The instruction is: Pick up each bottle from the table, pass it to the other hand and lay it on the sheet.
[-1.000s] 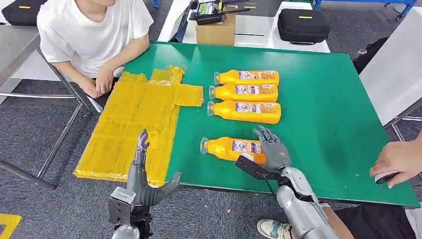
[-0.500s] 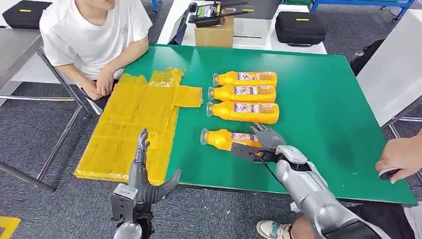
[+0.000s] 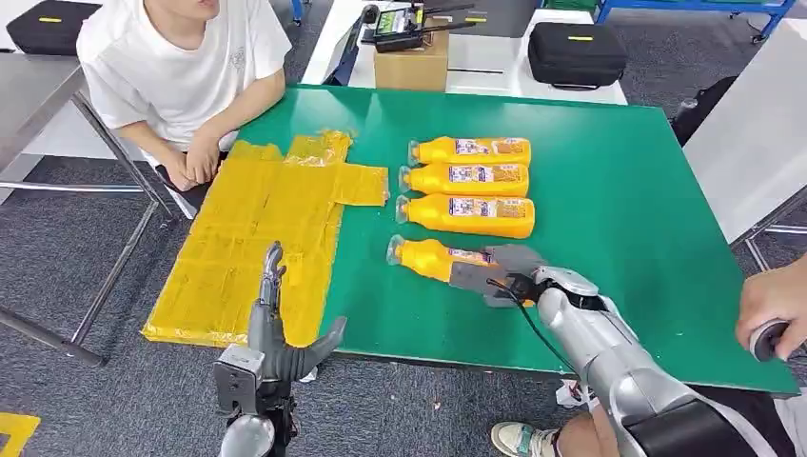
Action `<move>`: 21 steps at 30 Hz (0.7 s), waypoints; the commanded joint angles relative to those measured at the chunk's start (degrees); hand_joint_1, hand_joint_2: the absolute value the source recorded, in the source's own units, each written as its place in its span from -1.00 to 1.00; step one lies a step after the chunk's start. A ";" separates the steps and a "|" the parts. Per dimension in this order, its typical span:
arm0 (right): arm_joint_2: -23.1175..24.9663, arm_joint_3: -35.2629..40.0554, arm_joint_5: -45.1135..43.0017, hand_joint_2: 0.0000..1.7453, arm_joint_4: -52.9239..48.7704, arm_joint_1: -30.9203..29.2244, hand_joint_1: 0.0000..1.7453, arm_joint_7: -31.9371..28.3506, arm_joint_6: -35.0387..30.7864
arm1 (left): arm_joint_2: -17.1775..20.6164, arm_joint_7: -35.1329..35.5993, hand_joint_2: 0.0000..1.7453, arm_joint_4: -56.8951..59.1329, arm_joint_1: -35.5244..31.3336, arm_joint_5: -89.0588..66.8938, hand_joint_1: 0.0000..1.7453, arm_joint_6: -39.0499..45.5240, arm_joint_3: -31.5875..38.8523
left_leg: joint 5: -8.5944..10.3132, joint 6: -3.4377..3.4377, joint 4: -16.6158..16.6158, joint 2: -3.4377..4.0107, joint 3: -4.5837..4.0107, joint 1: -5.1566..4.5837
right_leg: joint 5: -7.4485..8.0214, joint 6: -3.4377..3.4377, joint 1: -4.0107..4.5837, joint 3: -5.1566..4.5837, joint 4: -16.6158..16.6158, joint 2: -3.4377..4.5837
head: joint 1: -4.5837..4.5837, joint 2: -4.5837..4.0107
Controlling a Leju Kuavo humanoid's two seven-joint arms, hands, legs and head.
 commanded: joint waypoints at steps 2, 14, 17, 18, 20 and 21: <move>1.27 -5.49 -14.44 1.00 -12.72 15.27 1.00 -8.30 -10.12 | 1.71 -0.11 1.00 -0.71 2.45 0.51 -1.00 -1.85 -0.14 | -0.03 -0.12 -0.20 0.04 0.23 0.11 | 0.03 -0.15 0.13 0.25 -0.24 -0.03 | 0.00 -0.02; 7.46 -14.28 -26.29 1.00 -48.30 36.66 1.00 -17.48 -16.60 | 2.22 10.96 -1.00 -2.44 6.51 14.38 -1.00 -12.00 -0.93 | -0.17 -0.11 -0.03 -0.10 -0.28 0.09 | -0.19 -0.14 0.10 -0.23 0.04 -0.03 | -0.02 0.00; 9.84 -12.59 -25.81 1.00 -48.99 36.28 1.00 -19.12 -18.32 | 3.57 12.02 -1.00 -3.19 7.02 16.64 -1.00 -14.09 -2.20 | -0.24 -0.13 0.00 0.05 -0.47 0.09 | -0.19 -0.16 0.09 -0.46 0.07 0.18 | -0.04 0.00; 9.97 -11.77 -25.59 1.00 -48.64 35.89 1.00 -19.57 -18.31 | 4.02 12.16 -1.00 -3.28 7.00 17.20 -1.00 -15.12 -2.80 | -0.19 -0.11 -0.03 0.00 -0.59 0.07 | -0.15 -0.14 0.07 -0.58 0.06 0.14 | -0.02 0.00; 10.55 -10.77 -25.82 1.00 -47.36 35.12 1.00 -20.55 -18.29 | 4.40 12.07 -1.00 -3.43 6.98 17.11 -1.00 -15.61 -3.36 | -0.22 -0.13 -0.03 0.01 -0.58 0.08 | -0.18 -0.16 0.08 -0.58 0.05 0.12 | 0.00 0.00; 10.82 -9.87 -25.87 1.00 -46.51 34.64 1.00 -21.16 -17.65 | 4.99 10.18 -1.00 -3.88 6.72 15.79 -1.00 -16.08 -4.22 | -0.16 -0.11 -0.05 -0.05 -0.62 0.05 | -0.16 -0.13 0.04 -0.63 0.04 0.06 | -0.02 0.00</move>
